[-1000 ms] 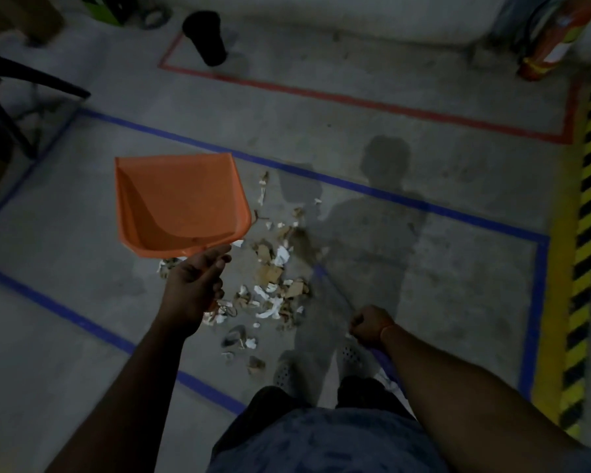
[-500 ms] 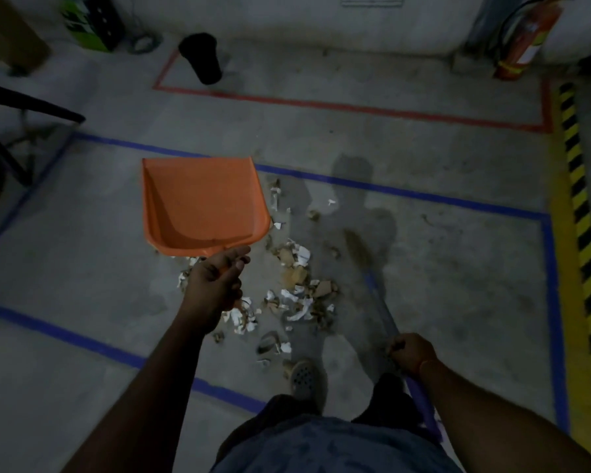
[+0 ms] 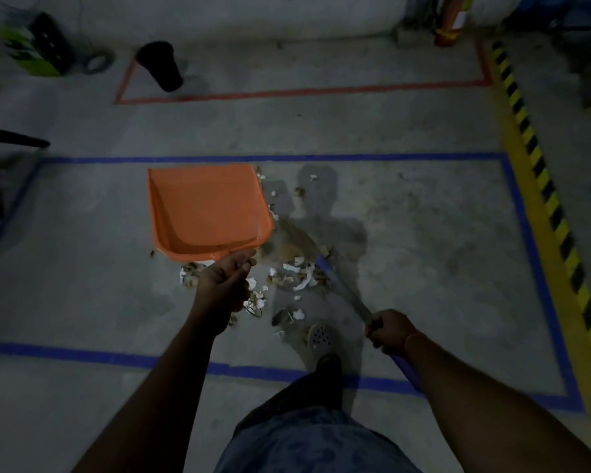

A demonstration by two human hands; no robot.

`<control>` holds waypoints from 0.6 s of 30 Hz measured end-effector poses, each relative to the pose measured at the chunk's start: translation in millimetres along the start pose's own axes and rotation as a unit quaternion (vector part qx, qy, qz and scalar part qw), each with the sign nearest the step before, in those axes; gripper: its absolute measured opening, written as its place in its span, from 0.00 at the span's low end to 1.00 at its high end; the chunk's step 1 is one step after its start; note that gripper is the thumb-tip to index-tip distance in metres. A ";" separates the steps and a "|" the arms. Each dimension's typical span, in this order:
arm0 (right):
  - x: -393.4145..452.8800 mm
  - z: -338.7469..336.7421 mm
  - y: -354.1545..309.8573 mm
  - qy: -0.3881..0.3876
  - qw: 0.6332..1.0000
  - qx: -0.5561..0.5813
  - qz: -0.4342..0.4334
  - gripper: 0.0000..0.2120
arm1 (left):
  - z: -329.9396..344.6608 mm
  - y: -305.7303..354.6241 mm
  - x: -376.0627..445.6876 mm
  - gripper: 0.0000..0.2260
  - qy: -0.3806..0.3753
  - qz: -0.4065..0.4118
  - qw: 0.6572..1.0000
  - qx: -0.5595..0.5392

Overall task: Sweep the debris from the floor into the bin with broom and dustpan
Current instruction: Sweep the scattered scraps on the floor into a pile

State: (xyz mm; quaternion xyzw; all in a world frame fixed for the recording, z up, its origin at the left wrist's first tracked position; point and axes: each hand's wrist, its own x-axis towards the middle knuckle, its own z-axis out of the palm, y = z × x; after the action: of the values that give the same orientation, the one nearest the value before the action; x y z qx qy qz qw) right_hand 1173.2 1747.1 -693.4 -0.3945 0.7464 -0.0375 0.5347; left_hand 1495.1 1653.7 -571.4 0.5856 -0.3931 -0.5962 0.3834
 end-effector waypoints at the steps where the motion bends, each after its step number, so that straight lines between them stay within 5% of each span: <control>1: -12.4 9.2 13.3 0.011 1.000 0.019 0.005 0.07 | -0.8 -4.1 -11.6 0.08 -0.007 0.006 1.000 0.000; 10: -111.3 108.9 110.3 0.113 0.985 0.092 0.088 0.09 | -48.2 -27.1 -117.2 0.11 -0.062 0.026 0.998 0.019; 12: -113.8 125.4 108.6 0.104 0.985 0.096 0.095 0.02 | -65.6 -28.1 -132.4 0.10 -0.050 0.030 0.998 0.030; 18: -93.8 166.5 49.7 0.014 0.999 -0.034 0.029 0.09 | -130.0 -29.5 -157.9 0.08 -0.004 0.027 0.998 0.063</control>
State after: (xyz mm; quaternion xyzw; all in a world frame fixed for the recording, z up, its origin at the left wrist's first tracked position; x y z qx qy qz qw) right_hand 1294.8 1901.1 -715.9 -0.3902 0.7660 -0.0018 0.5109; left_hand 1628.3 1807.7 -536.5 0.5955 -0.4467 -0.5623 0.3601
